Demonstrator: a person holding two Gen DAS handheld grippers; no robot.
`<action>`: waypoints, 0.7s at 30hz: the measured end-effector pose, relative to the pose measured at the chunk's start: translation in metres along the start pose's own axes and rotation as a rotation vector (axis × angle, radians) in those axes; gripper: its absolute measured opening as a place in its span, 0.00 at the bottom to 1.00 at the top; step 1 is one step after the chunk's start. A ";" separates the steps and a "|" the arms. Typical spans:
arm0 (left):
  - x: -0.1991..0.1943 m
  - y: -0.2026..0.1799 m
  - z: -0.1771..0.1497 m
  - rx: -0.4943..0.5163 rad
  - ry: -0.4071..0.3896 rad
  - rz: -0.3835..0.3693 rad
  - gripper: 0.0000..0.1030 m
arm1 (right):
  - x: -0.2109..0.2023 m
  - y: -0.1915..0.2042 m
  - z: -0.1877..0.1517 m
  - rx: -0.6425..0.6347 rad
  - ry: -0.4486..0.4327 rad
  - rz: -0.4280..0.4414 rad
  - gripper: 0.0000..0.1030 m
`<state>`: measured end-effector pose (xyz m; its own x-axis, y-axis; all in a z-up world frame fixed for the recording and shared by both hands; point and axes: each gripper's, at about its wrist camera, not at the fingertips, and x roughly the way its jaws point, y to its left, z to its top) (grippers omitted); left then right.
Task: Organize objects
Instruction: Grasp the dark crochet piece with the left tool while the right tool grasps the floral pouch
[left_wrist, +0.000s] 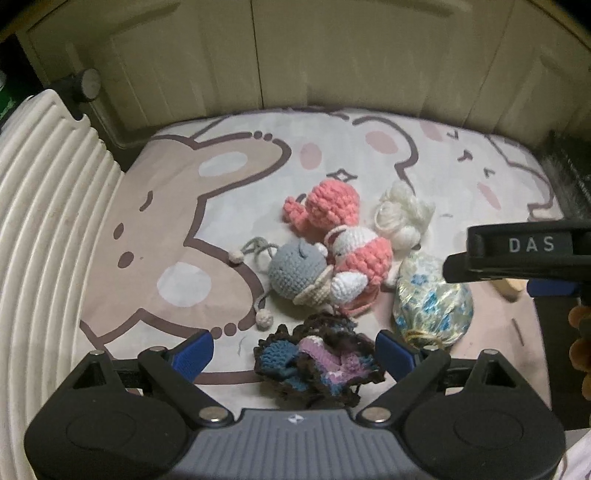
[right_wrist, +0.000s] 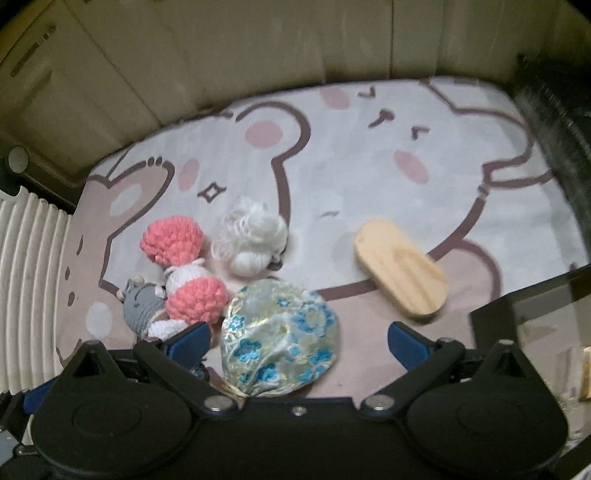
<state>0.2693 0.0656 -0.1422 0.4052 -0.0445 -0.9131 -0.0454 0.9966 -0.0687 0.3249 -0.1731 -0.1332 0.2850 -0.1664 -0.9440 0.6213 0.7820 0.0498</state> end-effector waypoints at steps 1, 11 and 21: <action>0.005 -0.002 0.000 0.011 0.012 0.009 0.91 | 0.005 0.000 -0.001 0.009 0.011 0.006 1.00; 0.028 -0.016 -0.004 0.126 0.077 -0.007 0.92 | 0.040 0.012 -0.002 0.023 0.059 0.008 1.00; 0.043 -0.020 -0.004 0.160 0.130 -0.044 0.92 | 0.062 0.009 -0.001 0.061 0.107 -0.015 0.84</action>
<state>0.2839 0.0433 -0.1818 0.2823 -0.0869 -0.9554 0.1194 0.9913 -0.0549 0.3478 -0.1754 -0.1919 0.1978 -0.1101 -0.9740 0.6693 0.7412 0.0521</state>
